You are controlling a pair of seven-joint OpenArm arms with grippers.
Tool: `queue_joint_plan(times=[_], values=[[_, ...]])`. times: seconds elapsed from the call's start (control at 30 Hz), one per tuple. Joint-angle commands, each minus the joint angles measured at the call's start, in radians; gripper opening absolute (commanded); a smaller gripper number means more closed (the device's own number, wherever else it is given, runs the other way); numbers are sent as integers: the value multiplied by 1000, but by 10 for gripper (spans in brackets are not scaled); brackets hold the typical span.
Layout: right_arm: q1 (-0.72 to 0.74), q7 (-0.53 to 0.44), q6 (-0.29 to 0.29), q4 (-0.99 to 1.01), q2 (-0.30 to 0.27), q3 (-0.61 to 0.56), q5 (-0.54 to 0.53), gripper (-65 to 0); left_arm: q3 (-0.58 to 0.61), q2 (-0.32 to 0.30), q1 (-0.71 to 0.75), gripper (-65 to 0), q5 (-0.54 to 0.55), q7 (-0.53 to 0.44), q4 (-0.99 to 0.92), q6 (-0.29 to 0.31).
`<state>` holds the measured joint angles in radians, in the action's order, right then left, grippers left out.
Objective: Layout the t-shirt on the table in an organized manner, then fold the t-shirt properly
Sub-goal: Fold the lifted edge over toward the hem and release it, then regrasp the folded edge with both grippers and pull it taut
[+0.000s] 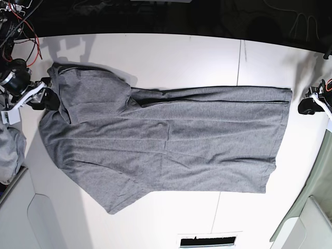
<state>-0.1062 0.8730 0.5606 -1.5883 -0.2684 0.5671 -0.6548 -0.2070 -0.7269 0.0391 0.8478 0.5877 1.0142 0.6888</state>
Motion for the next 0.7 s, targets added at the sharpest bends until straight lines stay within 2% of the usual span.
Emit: queue_joint_plan(times=[0.0, 0.13, 0.3, 0.47, 0.67], values=[[-1, -23, 1, -15, -14, 21, -18, -329, -22, -21, -4, -399, 34, -10, 14, 9], [-67, -50, 2, -4, -14, 39, -13, -328, -28, -7, 17, -330, 61, -23, 14, 9], [-88, -97, 9, 64, -14, 34, -10, -216, -28, 44, 4, -286, 30, -47, 13, 9], [-88, -119, 9, 136, -14, 1, -10, -215, -28, 82, -6, -284, -61, -101, 9, 9], [-79, -127, 12, 170, -14, -121, -15, -216, -27, 109, -32, -284, -125, -103, 5, 9]])
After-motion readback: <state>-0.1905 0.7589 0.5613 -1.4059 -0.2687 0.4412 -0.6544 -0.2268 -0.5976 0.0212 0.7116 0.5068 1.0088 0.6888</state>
